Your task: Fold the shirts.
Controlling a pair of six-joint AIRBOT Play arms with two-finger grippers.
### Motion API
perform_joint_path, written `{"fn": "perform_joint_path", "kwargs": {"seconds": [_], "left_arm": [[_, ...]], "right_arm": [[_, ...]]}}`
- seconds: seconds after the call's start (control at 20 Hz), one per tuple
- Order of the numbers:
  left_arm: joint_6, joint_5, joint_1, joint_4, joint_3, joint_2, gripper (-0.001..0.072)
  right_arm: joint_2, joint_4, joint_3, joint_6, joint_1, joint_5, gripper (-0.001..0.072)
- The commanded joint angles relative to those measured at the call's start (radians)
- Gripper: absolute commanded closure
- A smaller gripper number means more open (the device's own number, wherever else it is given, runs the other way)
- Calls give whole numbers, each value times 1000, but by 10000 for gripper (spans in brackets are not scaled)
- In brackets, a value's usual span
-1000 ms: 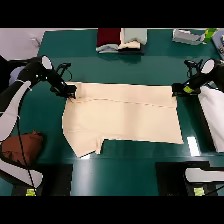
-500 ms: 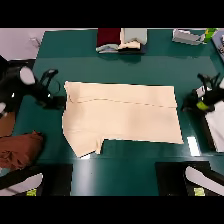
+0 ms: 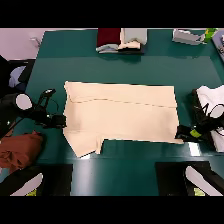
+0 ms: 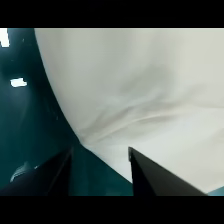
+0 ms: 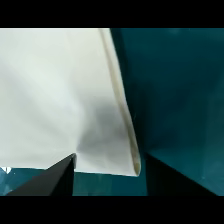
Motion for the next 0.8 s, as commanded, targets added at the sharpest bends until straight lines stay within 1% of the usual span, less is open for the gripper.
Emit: {"fn": "perform_joint_path", "kwargs": {"seconds": [0.0, 0.05, 0.1, 0.15, 0.25, 0.35, 0.4, 0.6, 0.75], "left_arm": [[-3, 7, 1, -3, -15, 10, 285], [-3, -6, 1, -3, -15, 10, 285], [-3, -25, 1, -4, -18, 10, 285], [-5, -43, 0, -8, -30, 10, 284], [-12, -28, 0, -39, -79, 10, 282], [-11, 23, 0, -97, -143, 10, 281], [-11, 49, 0, -114, -170, 10, 263], [-11, 131, 0, -164, -245, 7, 263], [16, 149, 0, -213, -269, 7, 265]], "right_arm": [[6, 17, -35, 19, 63, -60, 379], [6, 15, -35, 19, 80, -71, 539], [6, 16, -35, 19, 93, -74, 664], [6, 16, -35, 19, 102, -75, 690], [6, 16, -35, 19, 114, -79, 691], [6, 16, -35, 19, 114, -83, 690], [6, 16, -35, 19, 114, -83, 690], [6, 16, -35, 19, 114, -87, 690], [6, 19, -35, 19, 114, -101, 690]]}}
